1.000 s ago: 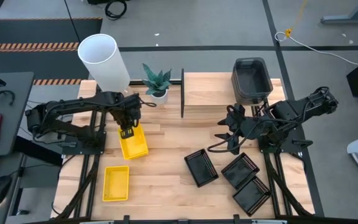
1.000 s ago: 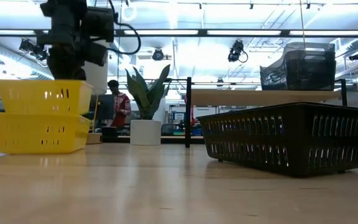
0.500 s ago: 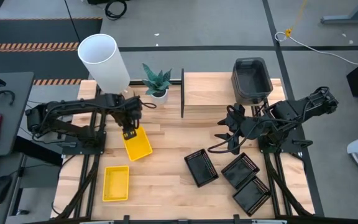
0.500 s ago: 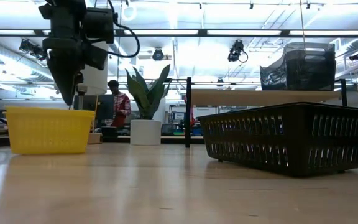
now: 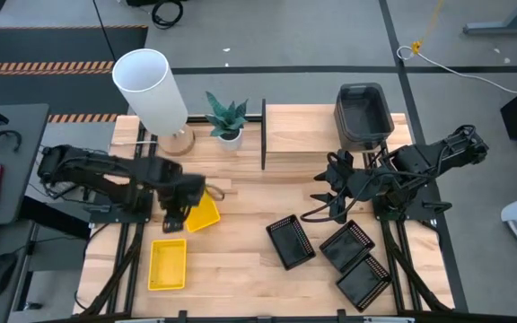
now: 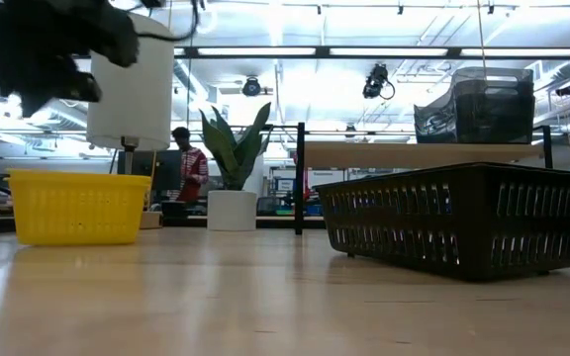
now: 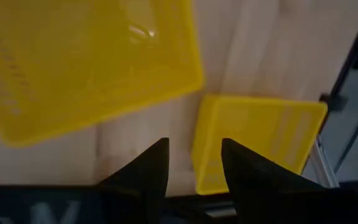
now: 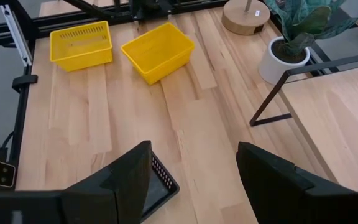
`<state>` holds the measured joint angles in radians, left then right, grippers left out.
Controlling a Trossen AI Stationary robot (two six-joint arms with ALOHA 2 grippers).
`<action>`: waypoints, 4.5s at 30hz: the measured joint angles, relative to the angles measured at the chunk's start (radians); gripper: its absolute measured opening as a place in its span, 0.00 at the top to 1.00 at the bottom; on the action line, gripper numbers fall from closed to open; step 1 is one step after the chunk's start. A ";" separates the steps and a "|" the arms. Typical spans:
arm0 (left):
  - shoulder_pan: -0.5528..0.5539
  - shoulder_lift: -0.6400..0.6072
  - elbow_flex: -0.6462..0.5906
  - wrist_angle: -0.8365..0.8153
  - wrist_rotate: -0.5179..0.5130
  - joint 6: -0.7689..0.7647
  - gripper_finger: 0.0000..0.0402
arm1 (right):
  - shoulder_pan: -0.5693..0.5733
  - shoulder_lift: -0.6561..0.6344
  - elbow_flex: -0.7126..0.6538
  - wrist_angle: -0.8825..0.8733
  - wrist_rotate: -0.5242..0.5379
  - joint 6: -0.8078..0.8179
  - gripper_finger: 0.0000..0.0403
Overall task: Stack baskets on shelf by color
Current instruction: Stack the bottom yellow bin on top of the yellow bin, then stack the top left black bin on top of the top black bin
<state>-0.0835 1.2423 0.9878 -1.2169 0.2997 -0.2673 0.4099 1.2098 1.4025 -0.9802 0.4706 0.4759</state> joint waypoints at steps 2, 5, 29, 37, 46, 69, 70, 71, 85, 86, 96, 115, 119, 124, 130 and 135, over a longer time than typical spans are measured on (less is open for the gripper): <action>-0.075 0.000 0.000 0.001 -0.019 -0.036 0.63 | 0.000 0.000 0.000 0.002 0.000 -0.001 0.40; -0.157 -0.001 -0.035 0.043 -0.040 -0.091 0.64 | 0.000 0.000 0.000 0.020 0.000 -0.014 0.40; -0.410 0.002 -0.385 0.374 -0.117 -0.474 0.70 | 0.000 0.000 0.000 0.037 -0.023 -0.008 0.40; -0.415 0.002 -0.384 0.410 -0.093 -0.537 0.97 | 0.000 0.000 0.000 0.037 -0.023 -0.008 0.40; -0.390 -0.036 -0.218 0.314 0.041 -0.457 0.98 | 0.000 0.000 0.000 0.037 -0.023 -0.015 0.40; 0.333 -0.023 -0.014 0.060 -0.215 0.049 0.99 | 0.000 0.000 0.000 0.079 -0.020 -0.034 0.40; 0.357 -0.017 -0.014 0.060 -0.223 0.071 0.99 | 0.000 0.000 0.000 0.079 -0.020 -0.034 0.40; 0.378 -0.010 -0.014 0.061 -0.225 0.093 0.99 | 0.000 0.000 0.000 0.079 -0.019 -0.032 0.40; 0.388 0.182 -0.014 0.092 -0.219 0.250 0.95 | 0.000 0.000 0.000 0.075 0.003 -0.026 0.40; 0.386 0.193 -0.014 0.091 -0.218 0.248 0.91 | 0.000 0.000 0.000 0.071 -0.001 -0.026 0.40; 0.378 0.214 0.014 -0.034 -0.216 0.177 0.50 | 0.000 0.000 0.000 -0.076 -0.079 0.040 0.40; 0.113 0.096 0.173 0.337 -0.217 -0.300 0.56 | -0.101 0.017 -0.442 0.135 -0.358 0.131 0.40; 0.065 0.100 0.173 0.412 -0.219 -0.343 0.57 | -0.182 0.027 -0.456 0.223 -0.366 0.068 0.41; 0.025 0.097 0.174 0.480 -0.220 -0.379 0.57 | -0.289 0.080 -0.456 0.352 -0.471 -0.027 0.44; -0.019 0.086 0.175 0.491 -0.164 -0.446 0.57 | -0.337 0.206 -0.457 0.437 -0.573 -0.127 0.47; -0.060 0.077 0.174 0.487 -0.043 -0.507 0.57 | -0.331 0.309 -0.417 0.455 -0.587 -0.214 0.47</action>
<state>-0.1438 1.3190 1.1622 -0.7301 0.2568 -0.7747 0.0790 1.5190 0.9855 -0.5248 -0.1160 0.2618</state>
